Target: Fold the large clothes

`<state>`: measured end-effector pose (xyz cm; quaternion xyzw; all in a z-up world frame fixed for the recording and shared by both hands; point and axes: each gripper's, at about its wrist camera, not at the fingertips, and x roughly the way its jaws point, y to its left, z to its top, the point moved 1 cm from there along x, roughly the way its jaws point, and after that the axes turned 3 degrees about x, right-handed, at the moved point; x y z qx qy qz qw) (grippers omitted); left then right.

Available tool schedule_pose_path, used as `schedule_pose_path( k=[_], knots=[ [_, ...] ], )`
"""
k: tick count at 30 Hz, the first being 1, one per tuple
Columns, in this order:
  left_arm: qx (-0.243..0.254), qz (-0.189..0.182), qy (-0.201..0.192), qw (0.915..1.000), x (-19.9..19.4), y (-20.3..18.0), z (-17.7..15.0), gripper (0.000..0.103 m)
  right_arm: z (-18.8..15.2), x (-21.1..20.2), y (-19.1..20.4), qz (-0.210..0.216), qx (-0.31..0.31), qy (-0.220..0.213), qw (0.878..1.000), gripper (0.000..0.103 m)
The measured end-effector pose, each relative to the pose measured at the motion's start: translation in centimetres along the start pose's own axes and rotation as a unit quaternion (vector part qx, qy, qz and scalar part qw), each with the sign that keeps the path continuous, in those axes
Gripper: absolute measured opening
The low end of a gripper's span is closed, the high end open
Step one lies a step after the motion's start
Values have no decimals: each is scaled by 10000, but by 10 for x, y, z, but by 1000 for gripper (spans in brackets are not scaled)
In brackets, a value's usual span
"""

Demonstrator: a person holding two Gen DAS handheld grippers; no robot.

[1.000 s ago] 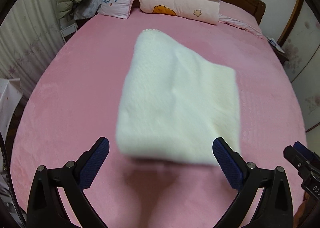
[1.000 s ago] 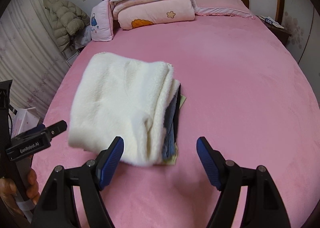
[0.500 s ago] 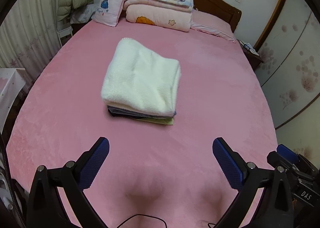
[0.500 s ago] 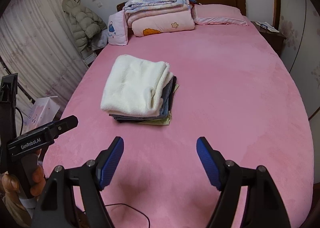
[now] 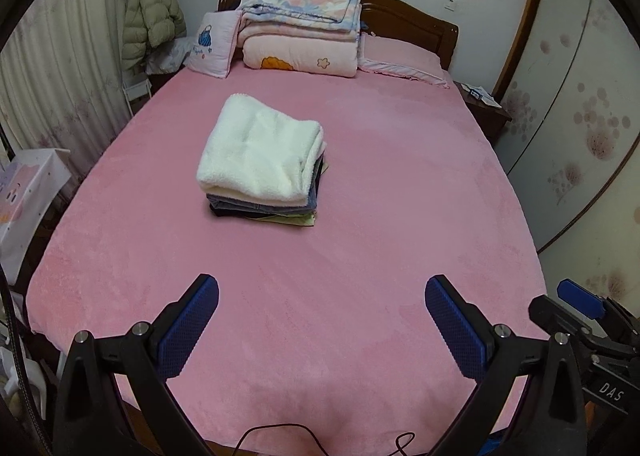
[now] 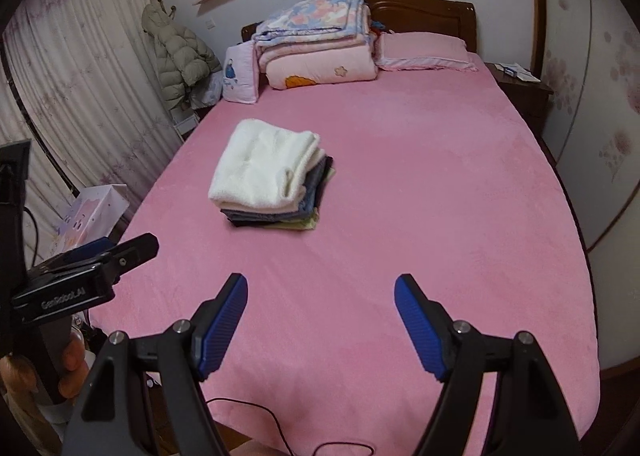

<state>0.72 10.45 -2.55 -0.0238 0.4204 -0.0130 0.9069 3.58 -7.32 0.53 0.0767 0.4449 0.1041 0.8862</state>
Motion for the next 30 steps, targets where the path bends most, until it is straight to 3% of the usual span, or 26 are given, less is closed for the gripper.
schedule_pose_path(
  k=[13,30],
  knots=[
    [87,93,48,9999,-18,-60,-54,103,-43,-30,-24,-442,-94,-201,9988,76],
    [337,294,-9,9990,-23,-84,-55,102,-54,-47,-41,-683,-16,-352,9970,76]
  ],
)
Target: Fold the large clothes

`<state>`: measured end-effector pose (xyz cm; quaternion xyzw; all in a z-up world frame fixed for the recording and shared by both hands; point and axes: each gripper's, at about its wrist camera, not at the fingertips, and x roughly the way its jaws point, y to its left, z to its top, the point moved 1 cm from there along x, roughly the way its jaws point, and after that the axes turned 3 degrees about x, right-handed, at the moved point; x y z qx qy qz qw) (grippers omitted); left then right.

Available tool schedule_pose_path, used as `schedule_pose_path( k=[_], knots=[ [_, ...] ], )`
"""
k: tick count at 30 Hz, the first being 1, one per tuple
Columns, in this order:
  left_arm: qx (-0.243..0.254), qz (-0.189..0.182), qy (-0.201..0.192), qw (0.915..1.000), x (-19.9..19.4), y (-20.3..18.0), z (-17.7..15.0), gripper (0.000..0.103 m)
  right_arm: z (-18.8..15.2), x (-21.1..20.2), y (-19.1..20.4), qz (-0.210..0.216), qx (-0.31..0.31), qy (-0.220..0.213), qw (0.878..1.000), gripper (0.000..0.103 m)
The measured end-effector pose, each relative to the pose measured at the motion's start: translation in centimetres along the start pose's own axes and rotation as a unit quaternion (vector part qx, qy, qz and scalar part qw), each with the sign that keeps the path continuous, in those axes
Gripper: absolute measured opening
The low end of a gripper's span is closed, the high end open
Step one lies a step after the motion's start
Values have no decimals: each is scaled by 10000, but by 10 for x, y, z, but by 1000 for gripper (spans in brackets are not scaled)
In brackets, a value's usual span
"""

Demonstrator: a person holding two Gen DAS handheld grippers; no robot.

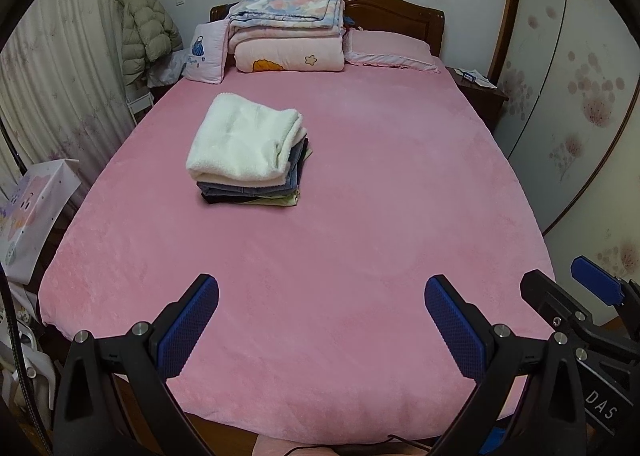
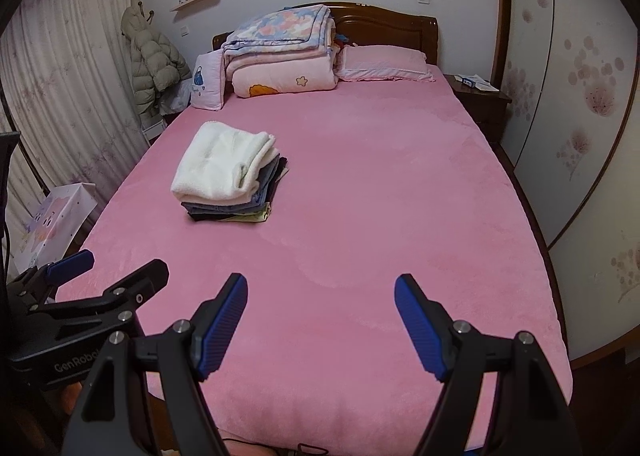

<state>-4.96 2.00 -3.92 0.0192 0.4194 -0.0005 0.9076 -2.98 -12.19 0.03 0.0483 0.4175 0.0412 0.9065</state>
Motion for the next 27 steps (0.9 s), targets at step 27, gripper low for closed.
schedule_pose_path(
  k=[27],
  knots=[
    [65,42,122,9999,4,1,4,102,3,6,-6,-59,57,114,9999,76]
  ],
)
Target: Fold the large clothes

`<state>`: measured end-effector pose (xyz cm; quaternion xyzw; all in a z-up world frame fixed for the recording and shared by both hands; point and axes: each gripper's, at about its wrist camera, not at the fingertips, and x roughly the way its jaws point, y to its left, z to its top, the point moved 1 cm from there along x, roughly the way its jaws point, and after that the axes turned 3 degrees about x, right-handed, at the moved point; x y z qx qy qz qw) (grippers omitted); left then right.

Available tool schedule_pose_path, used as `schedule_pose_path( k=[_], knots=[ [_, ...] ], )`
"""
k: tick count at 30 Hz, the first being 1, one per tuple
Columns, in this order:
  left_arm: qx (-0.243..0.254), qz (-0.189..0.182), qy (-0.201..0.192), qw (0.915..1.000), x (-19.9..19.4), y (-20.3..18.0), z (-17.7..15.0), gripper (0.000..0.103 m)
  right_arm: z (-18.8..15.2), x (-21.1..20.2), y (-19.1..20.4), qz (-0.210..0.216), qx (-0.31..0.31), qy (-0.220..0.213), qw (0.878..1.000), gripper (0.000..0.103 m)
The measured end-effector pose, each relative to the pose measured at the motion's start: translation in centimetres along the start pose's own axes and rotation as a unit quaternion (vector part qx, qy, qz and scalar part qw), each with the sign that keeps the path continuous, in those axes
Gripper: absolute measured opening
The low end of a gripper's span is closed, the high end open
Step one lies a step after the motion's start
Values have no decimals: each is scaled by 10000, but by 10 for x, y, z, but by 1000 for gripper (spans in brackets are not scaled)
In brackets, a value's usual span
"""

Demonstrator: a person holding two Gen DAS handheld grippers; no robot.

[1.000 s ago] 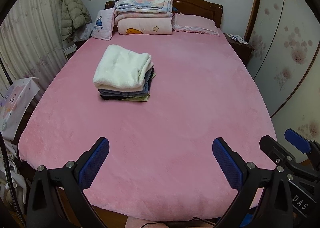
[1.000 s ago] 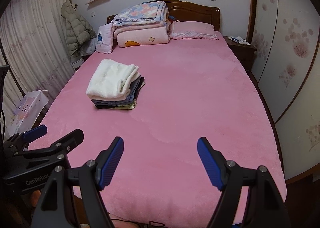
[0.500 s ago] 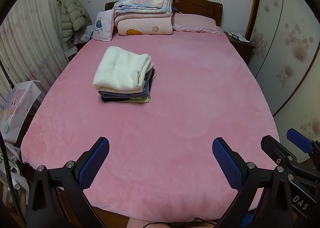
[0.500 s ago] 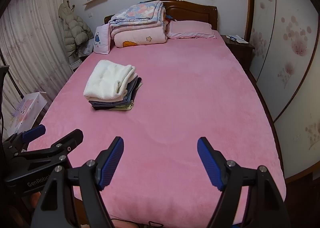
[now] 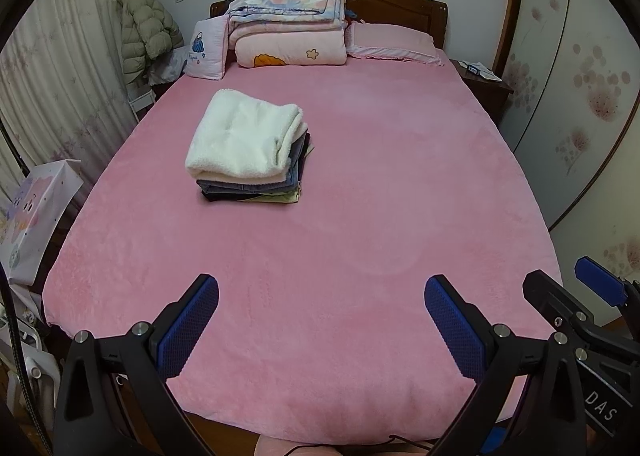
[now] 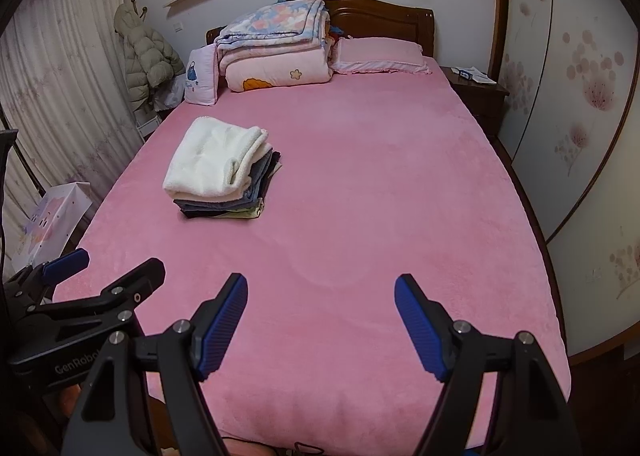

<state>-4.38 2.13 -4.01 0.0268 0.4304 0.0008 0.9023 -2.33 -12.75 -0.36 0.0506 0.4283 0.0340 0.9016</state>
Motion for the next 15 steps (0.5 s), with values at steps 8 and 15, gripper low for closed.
schedule_pose_path(
  k=[8,15],
  knots=[
    [16,24,37,10000,3,2,0,102,1,0,-1,-1,-1,4,10000,76],
    [14,27,101,9999,8,0,3,102,1,1,-1,1,3,23,10000,76]
  ],
)
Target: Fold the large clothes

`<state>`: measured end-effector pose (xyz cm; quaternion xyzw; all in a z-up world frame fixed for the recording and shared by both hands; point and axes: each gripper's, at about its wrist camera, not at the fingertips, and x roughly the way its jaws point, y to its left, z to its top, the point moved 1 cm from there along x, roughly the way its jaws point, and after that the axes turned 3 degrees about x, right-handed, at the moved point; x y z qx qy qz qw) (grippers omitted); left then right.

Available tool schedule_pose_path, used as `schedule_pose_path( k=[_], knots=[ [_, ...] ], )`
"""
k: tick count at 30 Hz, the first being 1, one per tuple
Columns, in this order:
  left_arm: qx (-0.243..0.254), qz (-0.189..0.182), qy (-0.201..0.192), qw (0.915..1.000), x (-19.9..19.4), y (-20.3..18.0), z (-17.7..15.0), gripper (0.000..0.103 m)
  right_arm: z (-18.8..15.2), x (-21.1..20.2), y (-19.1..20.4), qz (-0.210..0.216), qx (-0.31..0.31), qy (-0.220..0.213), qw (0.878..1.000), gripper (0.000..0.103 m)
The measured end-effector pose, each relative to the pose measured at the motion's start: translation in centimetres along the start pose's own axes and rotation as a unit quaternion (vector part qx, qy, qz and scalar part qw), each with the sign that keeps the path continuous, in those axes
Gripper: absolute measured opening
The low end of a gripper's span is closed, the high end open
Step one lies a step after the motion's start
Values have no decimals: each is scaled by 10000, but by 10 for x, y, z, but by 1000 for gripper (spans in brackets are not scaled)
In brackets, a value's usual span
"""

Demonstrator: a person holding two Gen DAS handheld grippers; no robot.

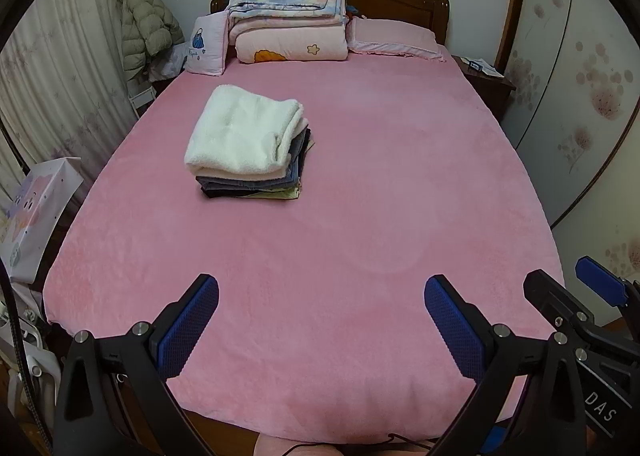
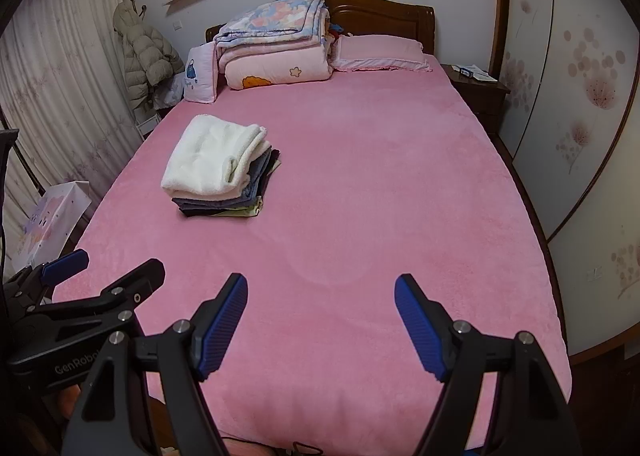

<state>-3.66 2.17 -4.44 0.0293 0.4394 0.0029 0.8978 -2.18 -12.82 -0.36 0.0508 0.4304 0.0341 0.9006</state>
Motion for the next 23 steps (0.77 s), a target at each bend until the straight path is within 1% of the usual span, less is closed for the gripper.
schedule_pose_path(
  k=[10,23],
  knots=[
    [-8,-7,83,10000,6,1,1,102,-8,9,-5,18,0,64,10000,76],
    [-39,-31,131,9999,12,-1,4,102,-5,8,-4,10,-1,55,10000,76]
  ],
)
